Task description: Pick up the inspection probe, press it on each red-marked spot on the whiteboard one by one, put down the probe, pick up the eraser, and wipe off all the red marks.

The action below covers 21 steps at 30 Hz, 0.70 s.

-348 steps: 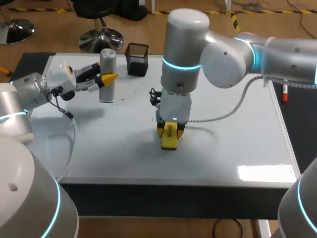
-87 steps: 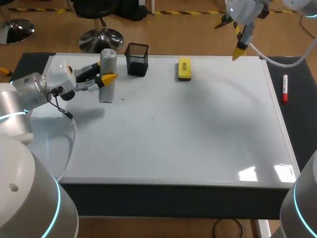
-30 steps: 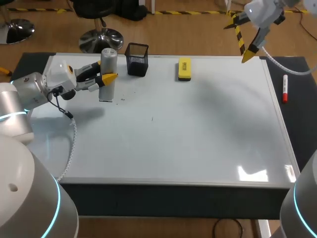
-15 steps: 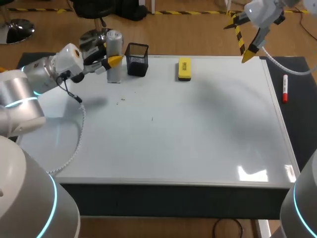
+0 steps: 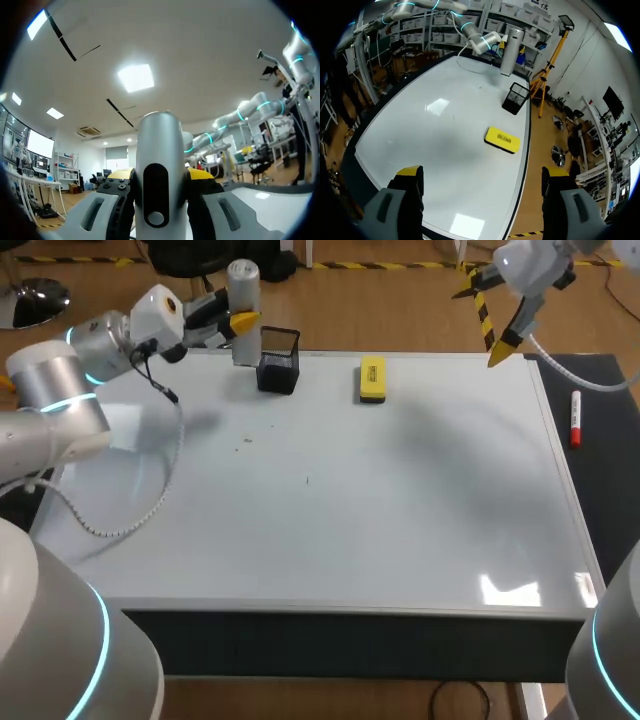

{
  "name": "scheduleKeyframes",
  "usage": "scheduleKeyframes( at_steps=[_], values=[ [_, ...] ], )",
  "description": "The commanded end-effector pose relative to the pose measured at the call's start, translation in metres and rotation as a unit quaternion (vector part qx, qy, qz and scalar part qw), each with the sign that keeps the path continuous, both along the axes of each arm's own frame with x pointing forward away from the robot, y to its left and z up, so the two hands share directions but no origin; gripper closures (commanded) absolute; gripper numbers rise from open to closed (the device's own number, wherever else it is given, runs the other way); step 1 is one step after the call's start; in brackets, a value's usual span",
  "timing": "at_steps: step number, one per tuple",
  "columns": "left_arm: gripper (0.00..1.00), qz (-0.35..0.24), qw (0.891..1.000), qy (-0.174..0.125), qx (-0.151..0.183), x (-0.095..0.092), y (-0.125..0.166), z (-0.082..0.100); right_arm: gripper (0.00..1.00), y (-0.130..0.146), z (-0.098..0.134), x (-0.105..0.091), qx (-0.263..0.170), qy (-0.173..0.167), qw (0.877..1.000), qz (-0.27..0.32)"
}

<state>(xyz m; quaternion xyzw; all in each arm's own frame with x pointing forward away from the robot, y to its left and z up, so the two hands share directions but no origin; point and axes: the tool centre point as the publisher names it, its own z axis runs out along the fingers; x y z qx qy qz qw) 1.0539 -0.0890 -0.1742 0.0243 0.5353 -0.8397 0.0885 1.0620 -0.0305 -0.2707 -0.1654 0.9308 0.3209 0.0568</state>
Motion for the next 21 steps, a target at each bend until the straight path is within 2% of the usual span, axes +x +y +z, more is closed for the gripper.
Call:
scheduleKeyframes(
  at_steps=[1,10,21],
  values=[
    [1.00,-0.069,0.997,-0.029,0.005,0.022,-0.010,0.003,0.00,0.000,0.001,0.000,-0.002,0.000,1.000,0.001],
    [1.00,-0.106,0.994,-0.037,0.002,0.049,-0.028,0.006,0.00,0.000,0.001,0.000,-0.002,0.000,1.000,0.001],
    [1.00,-0.133,0.991,-0.025,-0.013,0.071,-0.039,-0.004,0.00,0.000,0.001,0.000,-0.002,0.000,1.000,0.001]
  ],
)
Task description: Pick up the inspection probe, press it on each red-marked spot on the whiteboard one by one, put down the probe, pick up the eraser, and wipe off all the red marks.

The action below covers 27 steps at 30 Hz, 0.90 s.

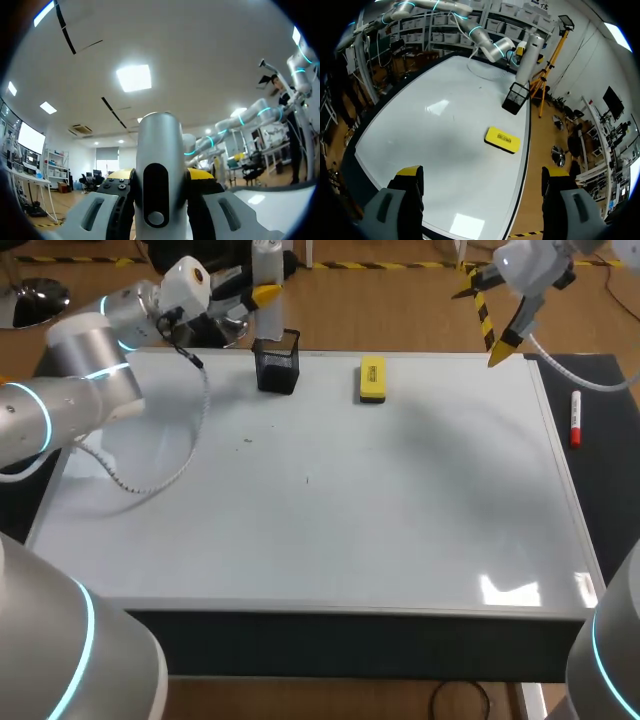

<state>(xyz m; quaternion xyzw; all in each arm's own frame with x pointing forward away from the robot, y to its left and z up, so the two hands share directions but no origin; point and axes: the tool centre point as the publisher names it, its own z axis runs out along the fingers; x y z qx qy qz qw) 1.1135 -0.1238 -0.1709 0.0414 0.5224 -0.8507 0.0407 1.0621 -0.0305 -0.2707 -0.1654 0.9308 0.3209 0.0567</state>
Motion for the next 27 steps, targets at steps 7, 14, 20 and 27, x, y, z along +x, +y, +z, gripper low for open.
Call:
scheduleKeyframes(
  at_steps=[7,14,20,27],
  values=[
    [1.00,-0.083,0.996,-0.024,0.003,0.019,-0.007,-0.018,0.00,0.000,0.001,0.000,-0.002,0.000,1.000,0.001],
    [1.00,-0.079,0.997,-0.012,0.009,0.022,-0.006,-0.029,0.00,0.000,0.001,0.000,-0.002,0.000,1.000,0.001],
    [1.00,-0.078,0.997,-0.010,0.026,0.023,-0.008,-0.039,0.00,0.000,0.001,0.000,-0.002,0.000,1.000,0.001],
    [1.00,-0.074,0.996,-0.017,0.051,0.023,-0.013,-0.045,0.00,0.000,0.001,0.000,-0.002,0.000,1.000,0.001]
  ],
)
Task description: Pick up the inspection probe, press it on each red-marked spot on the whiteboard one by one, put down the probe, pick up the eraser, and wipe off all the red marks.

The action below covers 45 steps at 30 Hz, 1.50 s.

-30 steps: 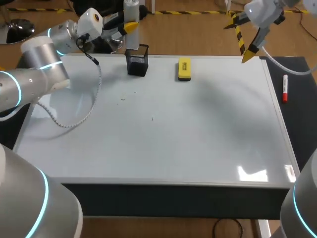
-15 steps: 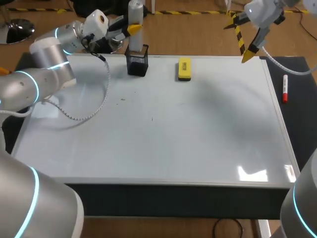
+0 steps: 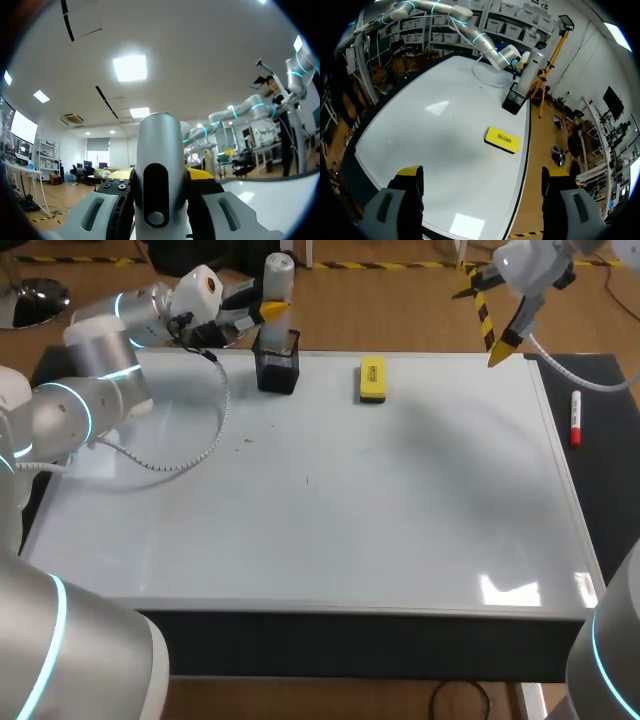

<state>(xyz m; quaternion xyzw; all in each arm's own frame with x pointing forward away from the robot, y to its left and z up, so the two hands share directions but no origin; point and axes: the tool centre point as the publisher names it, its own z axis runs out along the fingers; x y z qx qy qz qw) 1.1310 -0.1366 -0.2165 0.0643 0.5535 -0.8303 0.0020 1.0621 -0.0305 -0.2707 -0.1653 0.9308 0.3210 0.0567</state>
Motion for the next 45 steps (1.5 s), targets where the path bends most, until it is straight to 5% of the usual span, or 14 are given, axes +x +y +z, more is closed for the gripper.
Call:
scheduleKeyframes(
  at_steps=[1,45],
  values=[
    [1.00,-0.032,0.999,-0.017,0.010,0.006,0.000,0.001,0.00,0.000,0.001,0.000,-0.002,0.000,1.000,0.001],
    [1.00,-0.021,0.998,0.039,0.037,0.011,-0.008,-0.055,0.00,0.000,0.001,0.000,-0.002,0.000,1.000,0.001]
  ],
)
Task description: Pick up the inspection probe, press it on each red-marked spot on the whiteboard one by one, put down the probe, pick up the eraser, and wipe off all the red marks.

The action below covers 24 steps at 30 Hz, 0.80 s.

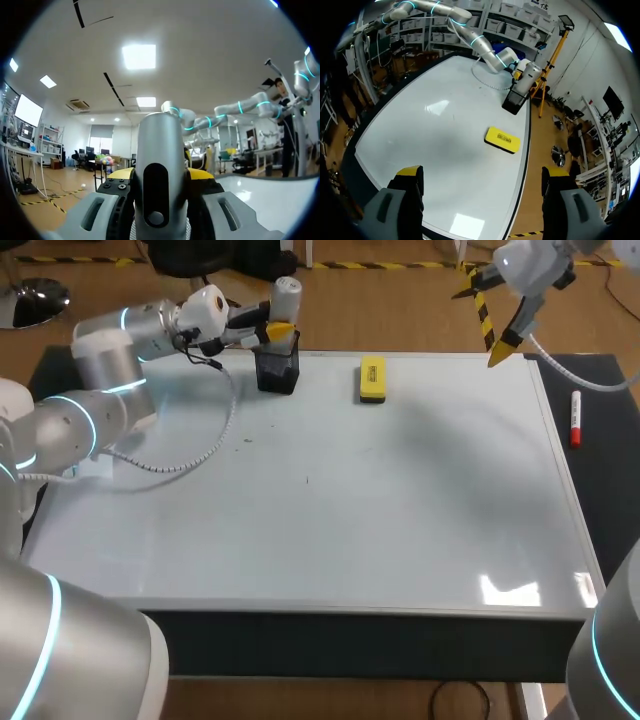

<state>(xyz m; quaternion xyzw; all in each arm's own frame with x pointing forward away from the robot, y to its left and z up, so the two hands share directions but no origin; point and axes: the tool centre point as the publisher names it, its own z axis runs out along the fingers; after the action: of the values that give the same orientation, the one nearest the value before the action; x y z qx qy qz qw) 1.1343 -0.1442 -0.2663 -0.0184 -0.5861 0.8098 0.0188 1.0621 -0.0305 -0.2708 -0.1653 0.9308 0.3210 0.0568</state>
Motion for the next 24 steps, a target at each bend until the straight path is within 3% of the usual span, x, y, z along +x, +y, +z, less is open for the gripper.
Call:
scheduleKeyframes(
  at_steps=[1,4,5,7,10,19,24],
  values=[
    [1.00,-0.031,0.999,-0.007,-0.003,0.007,0.000,-0.005,0.00,0.000,0.001,0.000,-0.002,0.000,1.000,0.001],
    [1.00,-0.028,1.000,-0.010,-0.001,0.006,-0.001,-0.004,0.00,0.000,0.001,0.000,-0.002,0.000,1.000,0.001],
    [0.73,-0.028,1.000,-0.011,0.000,0.006,-0.001,-0.003,0.00,0.000,0.001,0.000,-0.002,0.000,1.000,0.001],
    [0.09,-0.027,1.000,-0.012,0.001,0.005,-0.001,-0.002,0.00,0.000,0.001,0.000,-0.002,0.000,1.000,0.001],
    [0.00,-0.026,1.000,-0.014,0.000,0.003,-0.002,0.000,0.00,0.000,0.001,0.000,-0.002,0.000,1.000,0.001],
    [0.00,-0.024,1.000,-0.015,0.001,-0.002,-0.001,0.002,0.00,0.000,0.001,0.000,-0.002,0.000,1.000,0.001],
    [0.00,0.001,1.000,-0.018,0.023,-0.006,0.002,0.006,0.00,0.000,0.001,0.000,-0.002,0.000,1.000,0.001]
  ],
)
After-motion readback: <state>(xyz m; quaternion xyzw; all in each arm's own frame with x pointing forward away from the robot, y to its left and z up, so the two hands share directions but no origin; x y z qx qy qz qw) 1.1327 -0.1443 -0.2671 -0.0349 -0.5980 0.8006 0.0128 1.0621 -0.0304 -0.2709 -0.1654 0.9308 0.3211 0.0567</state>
